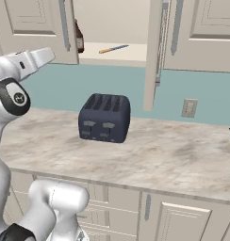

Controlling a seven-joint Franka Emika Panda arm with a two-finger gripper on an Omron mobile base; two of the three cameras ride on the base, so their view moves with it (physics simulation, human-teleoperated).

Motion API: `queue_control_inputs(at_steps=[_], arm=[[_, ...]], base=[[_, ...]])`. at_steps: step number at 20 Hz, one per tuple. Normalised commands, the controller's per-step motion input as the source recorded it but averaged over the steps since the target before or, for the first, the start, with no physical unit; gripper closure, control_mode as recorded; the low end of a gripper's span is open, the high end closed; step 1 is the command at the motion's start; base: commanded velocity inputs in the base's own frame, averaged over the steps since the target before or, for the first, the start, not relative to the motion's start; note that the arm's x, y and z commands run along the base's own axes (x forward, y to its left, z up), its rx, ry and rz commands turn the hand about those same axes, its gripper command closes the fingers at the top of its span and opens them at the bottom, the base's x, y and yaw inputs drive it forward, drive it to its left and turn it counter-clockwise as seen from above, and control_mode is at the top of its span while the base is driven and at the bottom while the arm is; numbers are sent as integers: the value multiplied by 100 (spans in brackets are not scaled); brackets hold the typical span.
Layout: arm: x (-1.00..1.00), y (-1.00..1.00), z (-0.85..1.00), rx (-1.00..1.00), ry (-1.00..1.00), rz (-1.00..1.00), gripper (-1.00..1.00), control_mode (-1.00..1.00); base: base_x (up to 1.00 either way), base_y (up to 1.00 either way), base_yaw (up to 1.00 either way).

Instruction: The dining table condiment station is running low on ketchup. Refill the condiment station by opening the cabinet and taking the ketchup from the cabinet and placing it on the dining table.

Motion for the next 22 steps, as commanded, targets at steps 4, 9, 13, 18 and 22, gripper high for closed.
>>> queue_control_inputs(at_steps=[4,9,13,18,22], arm=[[22,0,0,13,-23,21,-100,-100],[14,3,0,12,-12,19,-100,-100],[51,28,0,11,-10,11,-100,-100],[53,27,10,8,-3,3,-100,-100],[14,4,21,7,0,0,-100,-100]], base=[[0,0,0],[0,0,0],[0,0,0],[0,0,0],[0,0,0]])
